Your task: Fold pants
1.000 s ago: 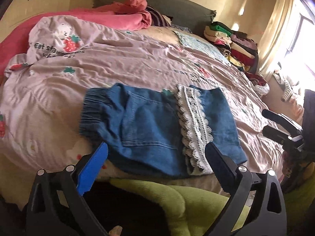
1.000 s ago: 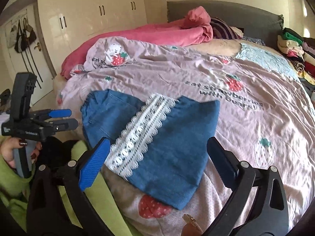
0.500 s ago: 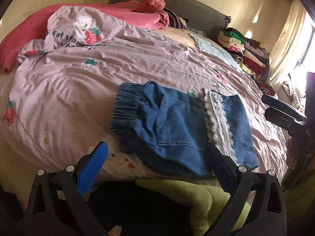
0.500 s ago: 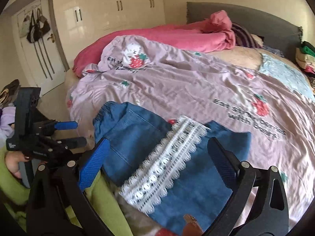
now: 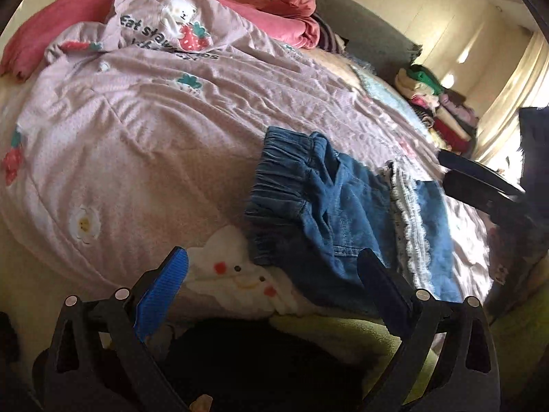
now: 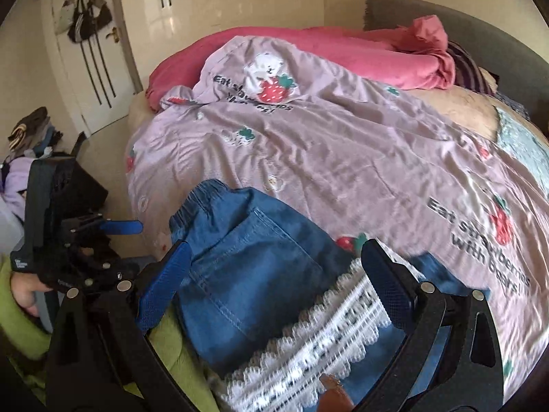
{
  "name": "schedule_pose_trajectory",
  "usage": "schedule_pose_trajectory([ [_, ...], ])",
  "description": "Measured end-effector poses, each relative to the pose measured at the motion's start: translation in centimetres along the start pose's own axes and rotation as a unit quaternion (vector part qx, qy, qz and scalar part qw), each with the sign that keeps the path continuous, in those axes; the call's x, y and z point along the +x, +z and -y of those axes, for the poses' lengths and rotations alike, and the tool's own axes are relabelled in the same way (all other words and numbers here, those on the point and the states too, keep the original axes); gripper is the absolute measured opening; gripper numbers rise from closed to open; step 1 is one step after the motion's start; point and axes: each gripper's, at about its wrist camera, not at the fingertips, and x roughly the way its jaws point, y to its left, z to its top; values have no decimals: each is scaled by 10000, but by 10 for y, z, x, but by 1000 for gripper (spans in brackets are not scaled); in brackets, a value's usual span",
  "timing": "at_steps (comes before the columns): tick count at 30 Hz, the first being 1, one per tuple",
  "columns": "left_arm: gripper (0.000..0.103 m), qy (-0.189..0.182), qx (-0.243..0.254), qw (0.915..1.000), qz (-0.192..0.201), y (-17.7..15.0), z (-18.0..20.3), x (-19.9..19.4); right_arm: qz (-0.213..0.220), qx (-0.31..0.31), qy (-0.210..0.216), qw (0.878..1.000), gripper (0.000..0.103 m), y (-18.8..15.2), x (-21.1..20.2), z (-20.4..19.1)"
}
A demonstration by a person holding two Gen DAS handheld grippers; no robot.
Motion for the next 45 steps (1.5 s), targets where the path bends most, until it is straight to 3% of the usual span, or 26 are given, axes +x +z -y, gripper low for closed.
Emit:
schedule_pose_trajectory([
  [4,94,-533,-100,9985,-2,-3,1,6,-163,-162,188,9996,94,12,20,-7],
  [6,67,-596,-21,9982,-75,-4,7,12,-306,-208,299,9989,94,18,33,-10],
  [10,47,-628,-19,9974,-345,-7,10,32,-559,-322,531,9965,94,29,57,-18],
  [17,46,-715,-77,9967,-365,-10,3,41,-948,-601,713,9911,94,38,94,-35],
  [23,48,-765,-106,9964,-360,-11,-1,43,-1329,-697,938,9842,94,36,127,-46],
  [25,50,-770,-87,9964,-355,-13,-1,41,-1447,-705,1077,9811,89,31,135,-47],
  [27,77,-750,-18,9965,-366,-14,0,41,-1452,-744,1076,9807,67,28,140,-46],
  [30,80,-742,-2,9964,-399,-15,1,43,-1239,-483,1258,9831,46,28,129,-32],
  [33,86,-792,-84,9964,-302,-13,0,36,-971,-256,1500,9836,32,27,108,-17],
  [38,96,-1005,-47,9944,-321,-7,8,30,-338,231,2035,9782,31,24,59,12],
  [41,97,-1349,-65,9899,-425,-6,19,36,-61,376,2122,9765,31,19,36,26],
  [45,98,-1545,-157,9857,-655,-5,36,51,190,520,2174,9745,31,9,10,46],
])
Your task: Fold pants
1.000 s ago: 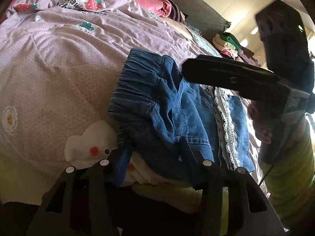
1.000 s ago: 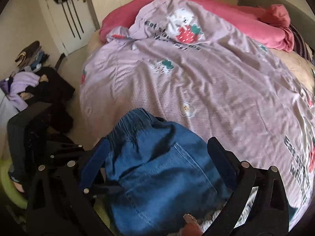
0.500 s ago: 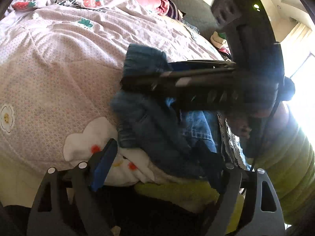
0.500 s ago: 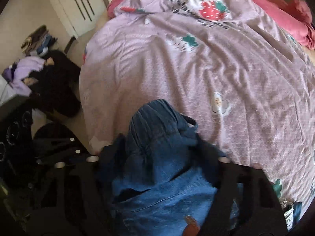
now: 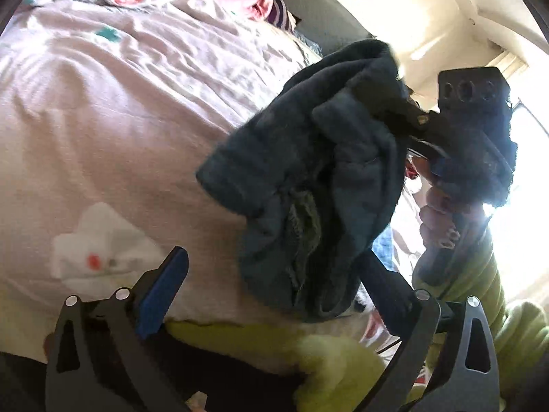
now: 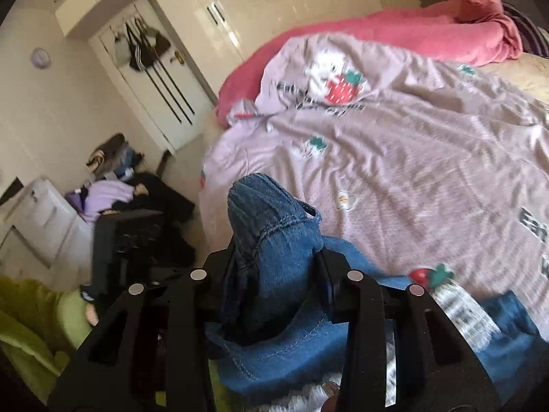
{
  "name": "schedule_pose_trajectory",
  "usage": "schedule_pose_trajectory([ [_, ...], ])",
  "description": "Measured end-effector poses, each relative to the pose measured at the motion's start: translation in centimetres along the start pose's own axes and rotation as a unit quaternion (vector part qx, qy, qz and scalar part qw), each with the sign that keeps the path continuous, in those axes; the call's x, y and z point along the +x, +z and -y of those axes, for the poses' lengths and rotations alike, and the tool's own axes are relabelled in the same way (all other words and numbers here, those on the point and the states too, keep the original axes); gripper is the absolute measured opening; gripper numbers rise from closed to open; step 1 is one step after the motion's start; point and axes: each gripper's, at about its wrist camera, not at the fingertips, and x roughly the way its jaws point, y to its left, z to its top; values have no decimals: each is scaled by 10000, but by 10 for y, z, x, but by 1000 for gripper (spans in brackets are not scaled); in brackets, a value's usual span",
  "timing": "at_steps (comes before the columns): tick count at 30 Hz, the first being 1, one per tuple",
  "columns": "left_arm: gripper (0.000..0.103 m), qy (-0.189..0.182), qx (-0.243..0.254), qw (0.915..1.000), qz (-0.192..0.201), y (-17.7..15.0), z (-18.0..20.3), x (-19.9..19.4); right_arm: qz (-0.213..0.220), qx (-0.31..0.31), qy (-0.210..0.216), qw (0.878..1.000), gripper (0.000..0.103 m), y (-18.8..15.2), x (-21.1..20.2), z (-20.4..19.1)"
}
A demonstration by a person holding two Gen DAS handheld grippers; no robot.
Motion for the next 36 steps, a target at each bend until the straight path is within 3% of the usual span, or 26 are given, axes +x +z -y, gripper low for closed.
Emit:
schedule_pose_trajectory([
  [5,97,-701,86,9974,-158,6,39,20,318,53,-43,9995,37,-11,-36,12],
  [8,97,-889,426,9951,-83,11,74,25,531,135,-115,9984,40,-19,-57,20],
  [10,97,-973,671,9929,-111,10,95,32,760,305,-279,9963,55,-28,-76,29],
  [11,97,-947,842,9919,-130,8,106,37,848,420,-397,9947,68,-32,-83,33],
  [12,97,-846,1006,9912,-165,6,114,42,957,610,-562,9919,74,-38,-94,40],
  [15,97,-701,1435,9861,-452,-9,134,61,1150,834,-904,9857,74,-60,-121,51],
  [19,98,-632,1675,9800,-864,-19,146,90,953,1010,-1344,9811,75,-82,-125,57],
  [23,98,-282,1914,9764,-960,-32,155,99,517,1089,-1608,9796,76,-94,-105,61],
  [25,98,-245,1898,9768,-957,-32,155,101,194,1040,-2014,9738,76,-99,-94,64],
  [27,98,-256,1887,9771,-949,-33,149,93,-157,904,-2684,9589,76,-108,-84,71],
  [28,98,-260,1889,9772,-936,-32,147,92,-210,962,-2788,9553,76,-112,-83,76],
  [32,98,-172,1969,9765,-854,-38,143,76,92,1217,-2419,9626,76,-115,-96,80],
  [36,98,114,2062,9760,-694,-38,143,59,376,1094,-2456,9624,80,-113,-118,66],
])
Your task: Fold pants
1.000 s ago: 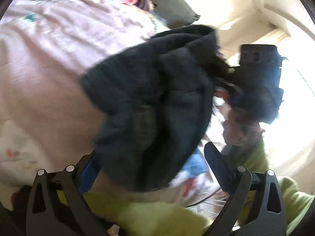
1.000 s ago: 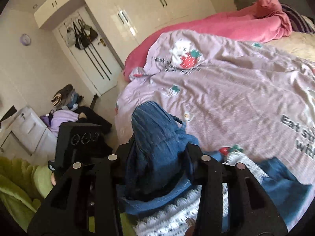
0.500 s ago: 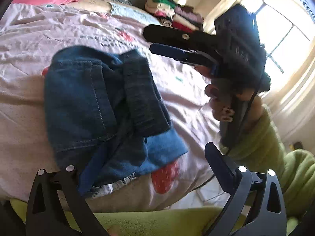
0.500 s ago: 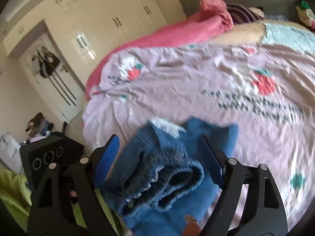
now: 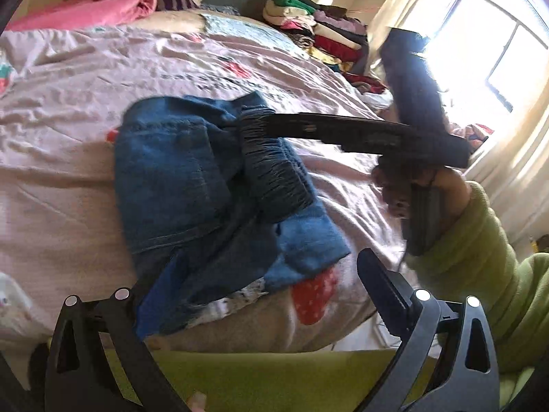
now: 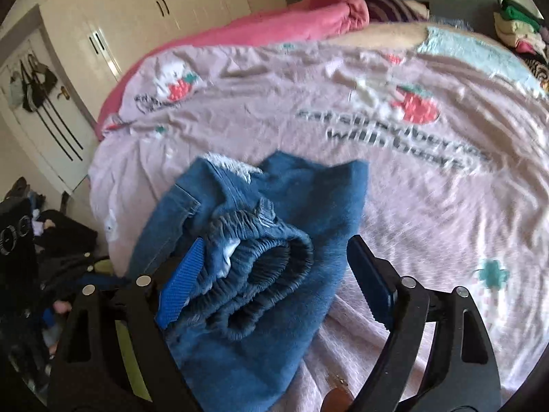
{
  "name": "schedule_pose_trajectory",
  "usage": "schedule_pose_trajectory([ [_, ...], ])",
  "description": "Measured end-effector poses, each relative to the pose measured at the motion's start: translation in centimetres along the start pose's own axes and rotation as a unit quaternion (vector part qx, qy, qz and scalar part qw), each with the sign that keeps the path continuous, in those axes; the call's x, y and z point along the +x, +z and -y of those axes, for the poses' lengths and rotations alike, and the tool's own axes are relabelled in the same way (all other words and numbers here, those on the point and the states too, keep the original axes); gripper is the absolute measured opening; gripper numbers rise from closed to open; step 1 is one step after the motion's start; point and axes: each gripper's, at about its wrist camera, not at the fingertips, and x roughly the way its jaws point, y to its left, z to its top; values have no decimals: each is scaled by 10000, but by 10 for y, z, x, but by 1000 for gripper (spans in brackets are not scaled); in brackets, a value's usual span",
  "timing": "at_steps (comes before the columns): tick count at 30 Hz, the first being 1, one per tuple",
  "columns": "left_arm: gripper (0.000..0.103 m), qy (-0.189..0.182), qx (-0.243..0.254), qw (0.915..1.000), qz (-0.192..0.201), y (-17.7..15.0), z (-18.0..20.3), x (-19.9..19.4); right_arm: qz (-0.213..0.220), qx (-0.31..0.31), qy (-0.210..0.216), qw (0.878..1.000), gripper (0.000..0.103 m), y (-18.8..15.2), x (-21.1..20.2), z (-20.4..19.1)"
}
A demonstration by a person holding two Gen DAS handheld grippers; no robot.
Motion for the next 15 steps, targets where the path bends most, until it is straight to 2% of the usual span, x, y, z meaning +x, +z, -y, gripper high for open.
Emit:
schedule_pose_trajectory([
  [5,98,373,-103,9992,138,6,-9,-14,262,-87,-17,9996,83,-4,-28,-12],
  [10,98,597,-131,9979,215,9,-13,-25,642,-239,-65,9976,86,-16,-61,-23],
  [15,98,775,-190,9964,284,13,-18,-30,795,-581,-189,9950,89,-30,-83,-38],
])
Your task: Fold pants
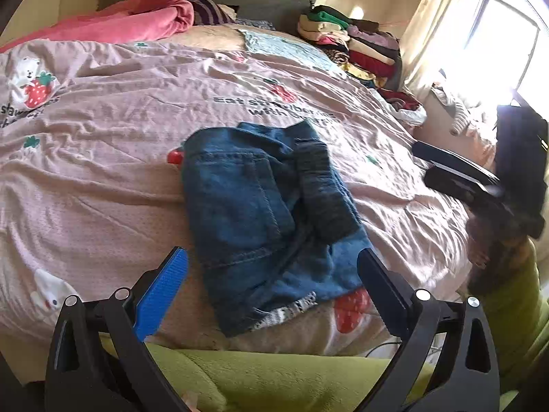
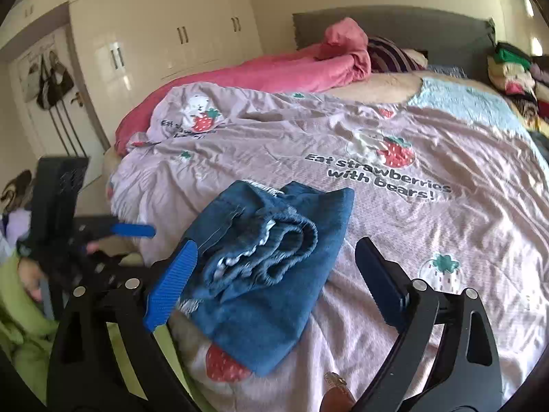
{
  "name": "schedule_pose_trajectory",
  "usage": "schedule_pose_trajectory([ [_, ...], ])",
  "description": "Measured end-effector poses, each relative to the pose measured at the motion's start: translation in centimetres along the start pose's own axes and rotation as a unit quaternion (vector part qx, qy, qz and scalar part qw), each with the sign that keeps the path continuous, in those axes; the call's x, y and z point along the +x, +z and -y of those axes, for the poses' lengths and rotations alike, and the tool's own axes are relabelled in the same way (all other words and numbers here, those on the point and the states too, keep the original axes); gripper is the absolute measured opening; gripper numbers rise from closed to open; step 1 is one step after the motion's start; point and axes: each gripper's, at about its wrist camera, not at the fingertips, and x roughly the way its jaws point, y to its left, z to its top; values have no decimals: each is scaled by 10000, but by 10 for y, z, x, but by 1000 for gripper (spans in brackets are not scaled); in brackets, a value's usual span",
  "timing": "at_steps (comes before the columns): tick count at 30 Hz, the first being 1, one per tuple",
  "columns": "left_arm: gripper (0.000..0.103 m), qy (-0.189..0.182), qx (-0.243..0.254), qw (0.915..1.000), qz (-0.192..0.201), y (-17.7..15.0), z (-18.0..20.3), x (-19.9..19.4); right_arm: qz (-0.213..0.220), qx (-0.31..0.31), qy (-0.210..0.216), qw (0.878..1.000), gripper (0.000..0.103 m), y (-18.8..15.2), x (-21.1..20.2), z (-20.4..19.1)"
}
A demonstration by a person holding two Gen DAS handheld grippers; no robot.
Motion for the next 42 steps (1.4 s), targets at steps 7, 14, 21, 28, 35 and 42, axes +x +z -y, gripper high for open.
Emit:
schedule_pose_trajectory([
  [7,98,319,13,9995,10,8,-8,4,-167,-608,128,9979,90,-22,-8,-32],
  [14,98,543,7,9985,-52,18,-17,13,-516,-971,560,9924,90,-42,10,-60],
  [21,98,728,-38,9972,-169,32,-29,33,-587,-1338,855,9856,89,-45,29,-87],
  [28,97,511,-358,9977,-253,55,-53,57,-625,-2050,909,9725,76,-39,46,-109],
  [35,46,355,-230,9979,-489,65,-52,80,-780,-2602,928,9579,57,-35,64,-120],
  [42,47,347,-310,9976,-507,62,-55,83,-1206,-3069,1047,9382,13,-42,95,-125],
])
